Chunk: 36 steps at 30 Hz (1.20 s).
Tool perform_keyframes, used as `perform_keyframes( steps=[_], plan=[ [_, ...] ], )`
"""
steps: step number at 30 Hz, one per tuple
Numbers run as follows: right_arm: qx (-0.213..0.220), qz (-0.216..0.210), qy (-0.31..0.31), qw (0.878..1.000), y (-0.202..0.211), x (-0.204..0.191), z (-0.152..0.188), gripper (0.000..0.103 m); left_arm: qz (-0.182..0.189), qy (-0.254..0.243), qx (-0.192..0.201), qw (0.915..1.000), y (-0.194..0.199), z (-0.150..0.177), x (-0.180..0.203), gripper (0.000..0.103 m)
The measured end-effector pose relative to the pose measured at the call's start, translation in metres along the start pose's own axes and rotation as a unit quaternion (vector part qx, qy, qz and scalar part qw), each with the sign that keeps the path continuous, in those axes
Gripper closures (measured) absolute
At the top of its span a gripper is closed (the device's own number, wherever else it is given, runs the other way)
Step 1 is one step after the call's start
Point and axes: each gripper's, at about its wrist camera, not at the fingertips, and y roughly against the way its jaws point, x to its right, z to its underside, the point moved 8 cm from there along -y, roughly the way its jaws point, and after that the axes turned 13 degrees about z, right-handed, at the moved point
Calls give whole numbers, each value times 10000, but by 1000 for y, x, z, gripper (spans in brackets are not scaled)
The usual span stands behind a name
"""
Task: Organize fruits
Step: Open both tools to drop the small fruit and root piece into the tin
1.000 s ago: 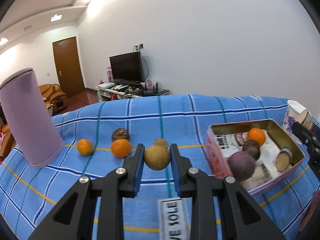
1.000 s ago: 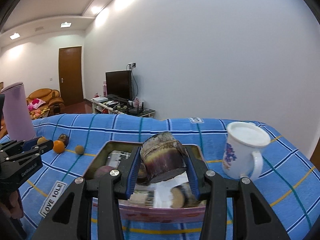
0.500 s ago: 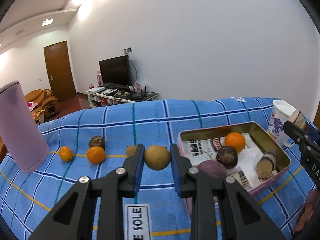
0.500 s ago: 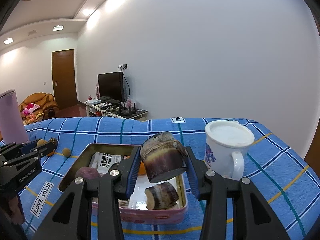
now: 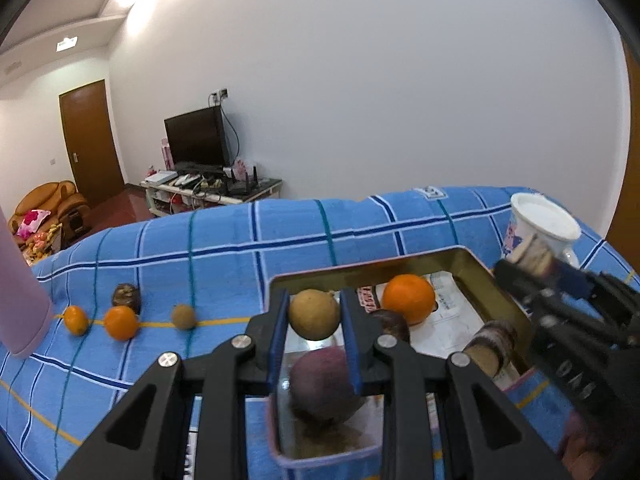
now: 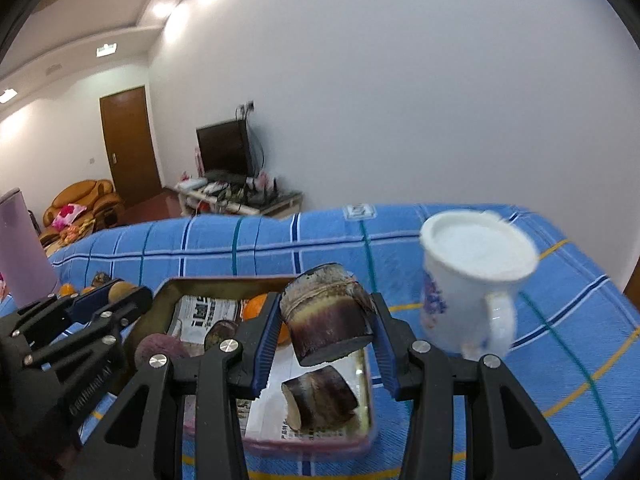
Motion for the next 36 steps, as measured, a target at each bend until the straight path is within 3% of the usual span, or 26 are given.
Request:
perform_keyframes(
  steps=[4,14,18,23,29,31,33,35,36],
  plan=[
    [-275,-64,46,9996,-18,-6,7,58,31,113,-179,9998,-16,3,3,75],
    [-750,-355,240,9963,-40,-24,20,58,-217,-246,-281,9991,-30,11,11,76],
    [-861,-472,225,9949,-44,-25,23,57,-132,-123,-348,9992,-32,12,7,76],
    [-962,-651,183,9931,-46,-29,24,57,-117,17,-385,9992,-34,14,0,76],
    [-733,-836,-49,9938,-34,-24,18,56,-98,58,-299,9995,-31,13,-1,74],
    [-559,-801,-143,9951,-28,-20,14,51,-89,58,-251,9996,-29,13,-1,62],
    [-380,-813,-329,9954,-21,-13,8,24,-116,55,-231,9997,-28,12,-1,14],
    [-159,-754,-531,9956,-13,-5,3,22,-175,43,-55,9998,-20,10,1,0],
    [-72,-714,-595,9956,-10,-1,1,22,-189,14,58,9998,-16,9,3,0]
  ],
)
